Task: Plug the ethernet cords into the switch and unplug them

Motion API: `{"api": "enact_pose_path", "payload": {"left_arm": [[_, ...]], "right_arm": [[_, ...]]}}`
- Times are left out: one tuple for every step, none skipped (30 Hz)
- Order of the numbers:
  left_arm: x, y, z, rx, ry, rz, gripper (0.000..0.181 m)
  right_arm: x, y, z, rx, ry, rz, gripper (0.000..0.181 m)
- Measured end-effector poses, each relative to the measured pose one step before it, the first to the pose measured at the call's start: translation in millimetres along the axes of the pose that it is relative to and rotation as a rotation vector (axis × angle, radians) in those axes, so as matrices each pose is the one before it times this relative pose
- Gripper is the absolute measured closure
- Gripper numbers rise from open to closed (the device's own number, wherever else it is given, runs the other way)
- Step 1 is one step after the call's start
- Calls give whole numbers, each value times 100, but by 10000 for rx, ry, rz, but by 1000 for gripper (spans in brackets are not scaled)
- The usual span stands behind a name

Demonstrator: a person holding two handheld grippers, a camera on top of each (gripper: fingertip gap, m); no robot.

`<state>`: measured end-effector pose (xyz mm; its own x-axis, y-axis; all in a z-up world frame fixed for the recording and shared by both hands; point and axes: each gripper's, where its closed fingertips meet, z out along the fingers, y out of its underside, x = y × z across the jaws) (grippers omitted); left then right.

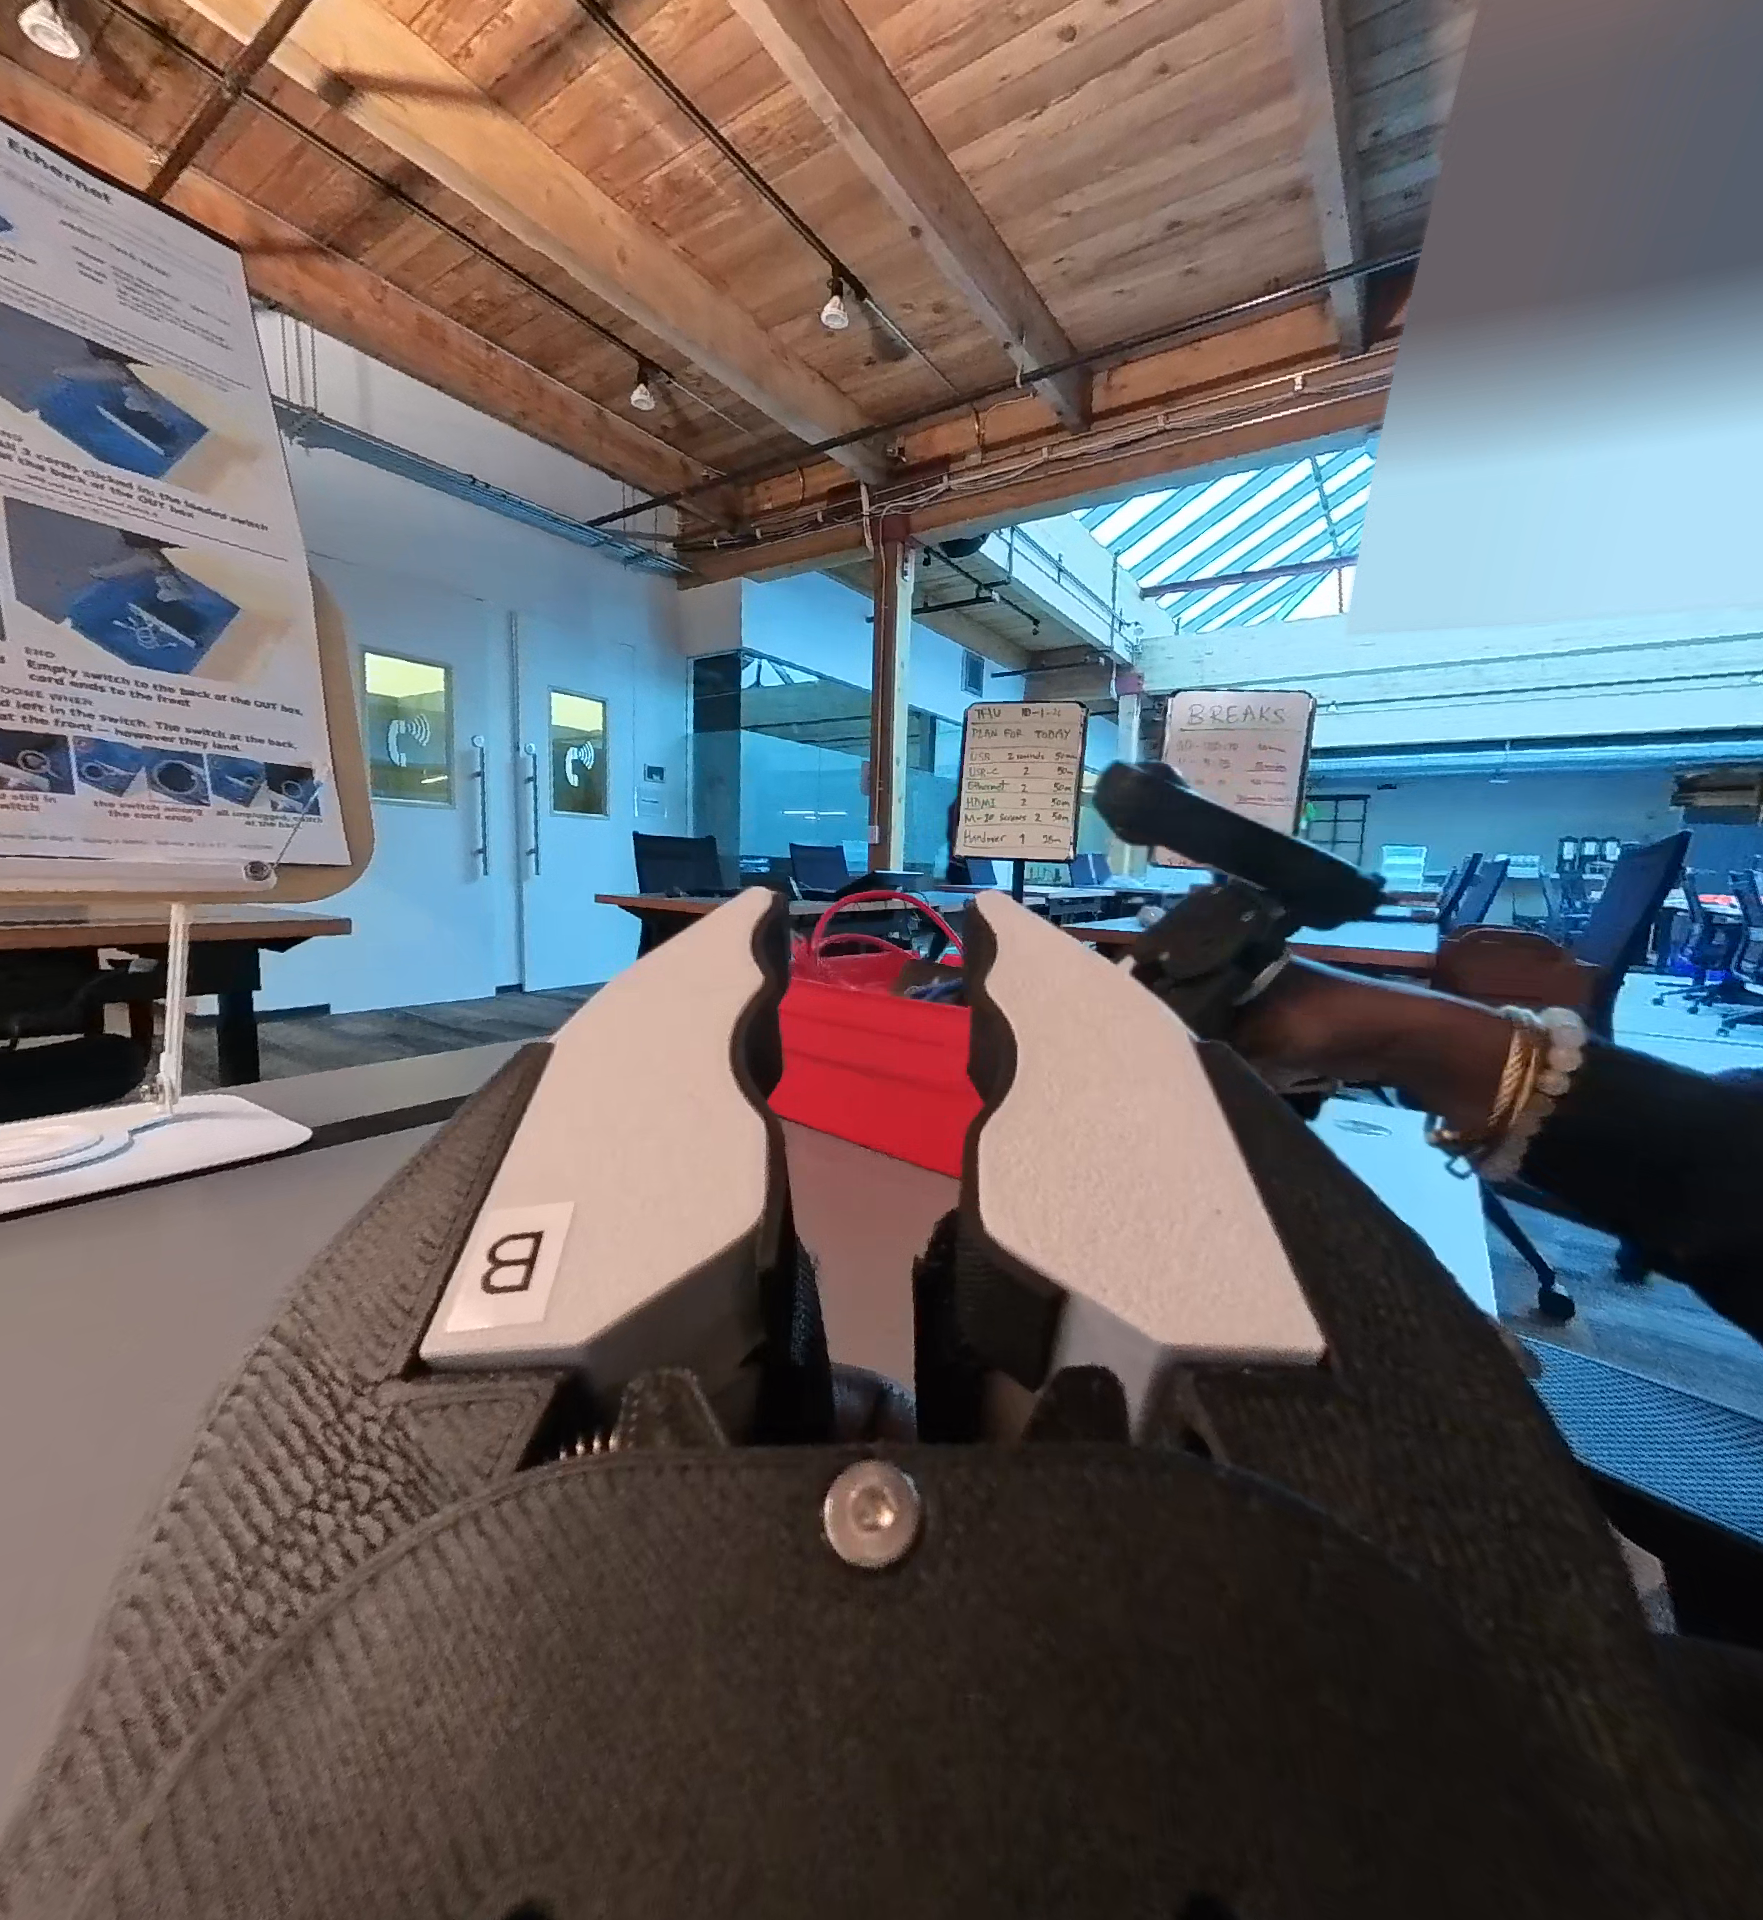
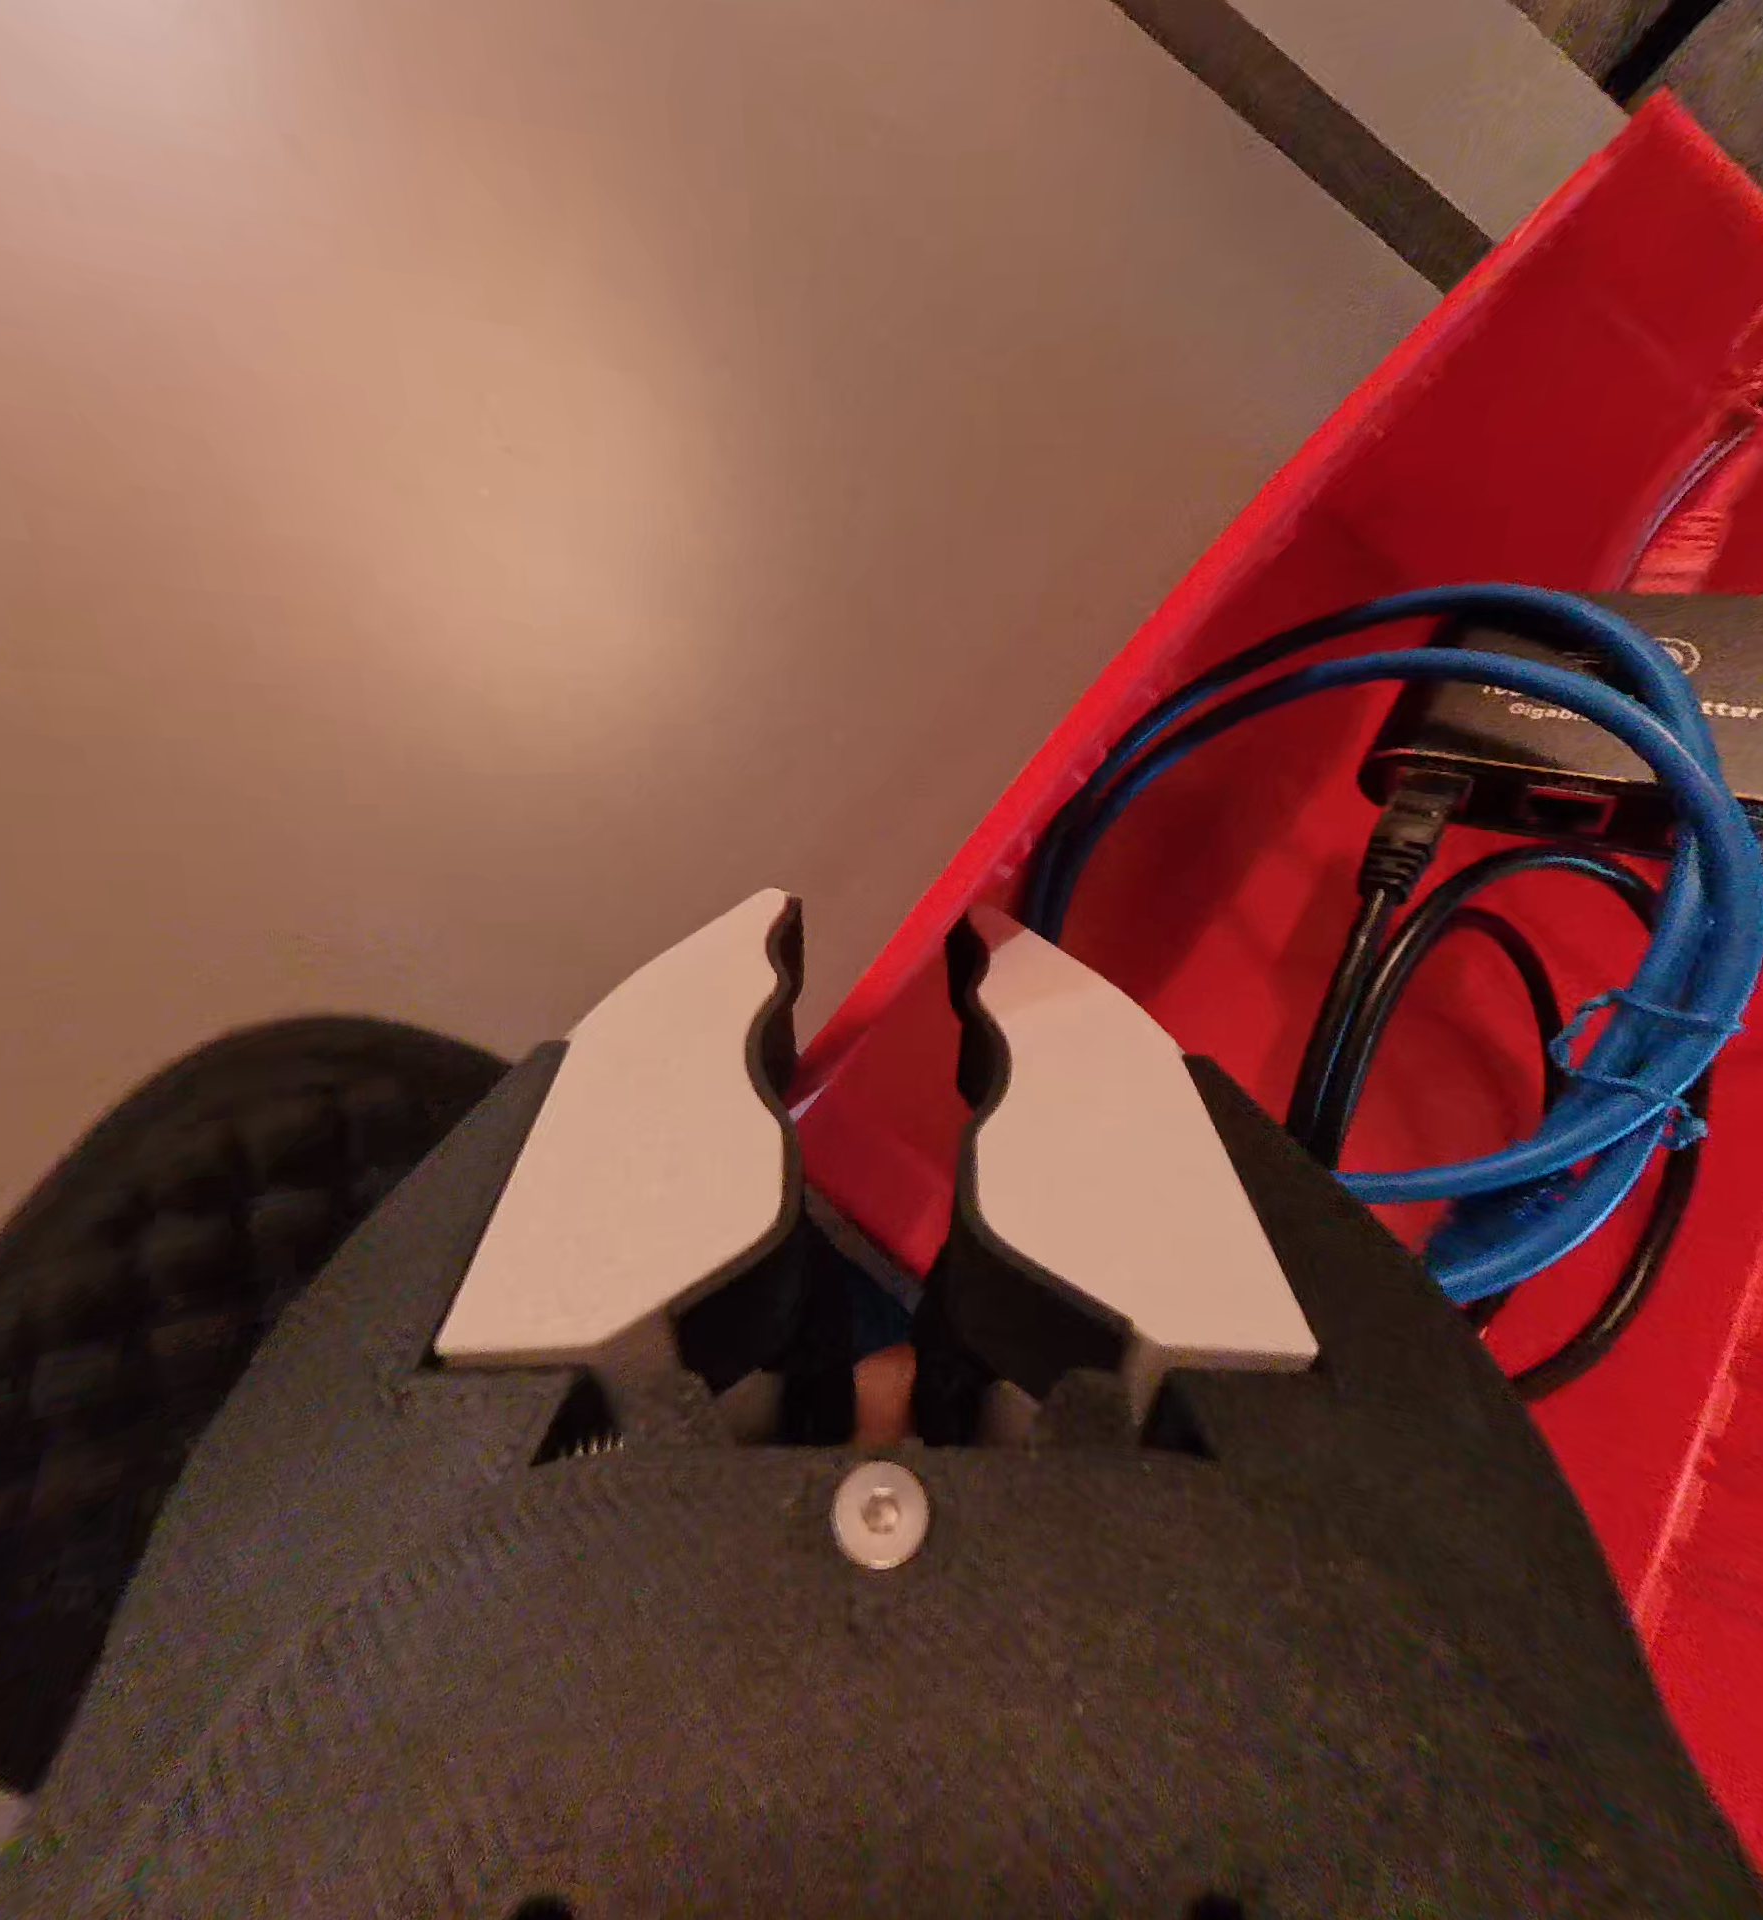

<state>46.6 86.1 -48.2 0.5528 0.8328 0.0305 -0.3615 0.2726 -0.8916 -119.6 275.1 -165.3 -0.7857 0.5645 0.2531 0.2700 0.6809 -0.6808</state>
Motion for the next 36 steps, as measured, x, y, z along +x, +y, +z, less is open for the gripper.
{"api": "enact_pose_path", "payload": {"left_arm": [[24, 26, -8, -17, 4, 36, 150], [23, -5, -7, -5, 7, 39, 150], [34, -10, -14, 2, 9, 35, 150], [18, -12, -4, 0, 5, 43, 150], [5, -3, -9, -8, 0, 51, 150], [10, -15, -21, -4, -2, 57, 150], [-7, -27, -36, 5, -2, 63, 150], [-6, -32, -34, 2, -4, 58, 150], [-34, -44, -43, 6, -9, 33, 150], [-50, -54, -42, 20, -9, -7, 150], [-54, -53, -45, 25, -14, -40, 150], [-50, -37, -22, 22, -19, -46, 150], [-37, -35, -18, 15, -9, -36, 150], [11, -38, -29, 21, 3, -4, 150], [26, -109, -36, 54, 7, 52, 150], [85, -218, -77, 106, 27, 102, 150], [135, -296, -94, 145, 39, 149, 150], [185, -370, -117, 176, 53, 168, 151], [260, -467, -156, 233, 92, 172, 151], [336, -525, -167, 274, 137, 181, 153], [354, -465, -149, 229, 163, 166, 155], [282, -334, -92, 152, 133, 131, 155], [155, -211, -80, 89, 74, 91, 155], [56, -157, -62, 55, 21, 60, 155], [2, -175, -86, 73, 5, 52, 156], [-14, -247, -83, 92, -7, 44, 156], [-68, -291, -79, 99, -22, 38, 156], [-68, -326, -71, 92, -30, 28, 156], [-86, -361, -50, 73, -25, 22, 157], [-139, -441, -45, 63, -54, 21, 157], [-190, -560, -70, 87, -92, 22, 157], [-209, -670, -100, 123, -94, 29, 157], [-251, -751, -147, 142, -111, 42, 157], [-334, -827, -212, 154, -151, 61, 157], [-376, -901, -272, 156, -149, 124, 157], [-457, -946, -305, 133, -143, 227, 157]], "right_arm": [[-369, -570, 455, -48, 13, 17, 154], [-439, -582, 456, -27, 5, -43, 153], [-588, -645, 453, 42, -64, -89, 152], [-760, -752, 497, 182, -145, -196, 151], [-873, -808, 518, 259, -188, -202, 149], [-879, -690, 550, 179, -187, -145, 147], [-807, -595, 542, 65, -145, -52, 146], [-662, -637, 455, 63, -64, -23, 146], [-596, -602, 416, 10, -33, -54, 145], [-582, -576, 417, -14, -35, -134, 145], [-594, -586, 420, -14, -52, -186, 144], [-610, -622, 430, -2, -74, -170, 144], [-635, -682, 461, 23, -92, -127, 143], [-640, -748, 508, 45, -87, -71, 143], [-674, -813, 558, 84, -94, -67, 143], [-711, -851, 574, 110, -115, -95, 142], [-755, -879, 617, 121, -142, -99, 142], [-795, -927, 638, 158, -178, -57, 141], [-845, -954, 676, 181, -203, -14, 141], [-861, -961, 695, 189, -223, -20, 141], [-887, -937, 712, 180, -237, -47, 141], [-854, -910, 719, 146, -224, -95, 141], [-850, -876, 735, 115, -205, -163, 141], [-817, -861, 745, 85, -186, -201, 141], [-784, -866, 770, 68, -188, -175, 141], [-773, -888, 778, 74, -193, -124, 141], [-728, -879, 791, 77, -179, -84, 141], [-688, -878, 812, 102, -155, -80, 141], [-651, -849, 811, 127, -128, -97, 141], [-604, -806, 797, 128, -117, -100, 140], [-562, -763, 769, 119, -117, -74, 140], [-539, -716, 724, 101, -129, -55, 140], [-518, -672, 682, 89, -139, -65, 140], [-483, -627, 658, 93, -134, -45, 140], [-455, -599, 617, 103, -124, 1, 140], [-427, -566, 589, 90, -112, 10, 140]]}}
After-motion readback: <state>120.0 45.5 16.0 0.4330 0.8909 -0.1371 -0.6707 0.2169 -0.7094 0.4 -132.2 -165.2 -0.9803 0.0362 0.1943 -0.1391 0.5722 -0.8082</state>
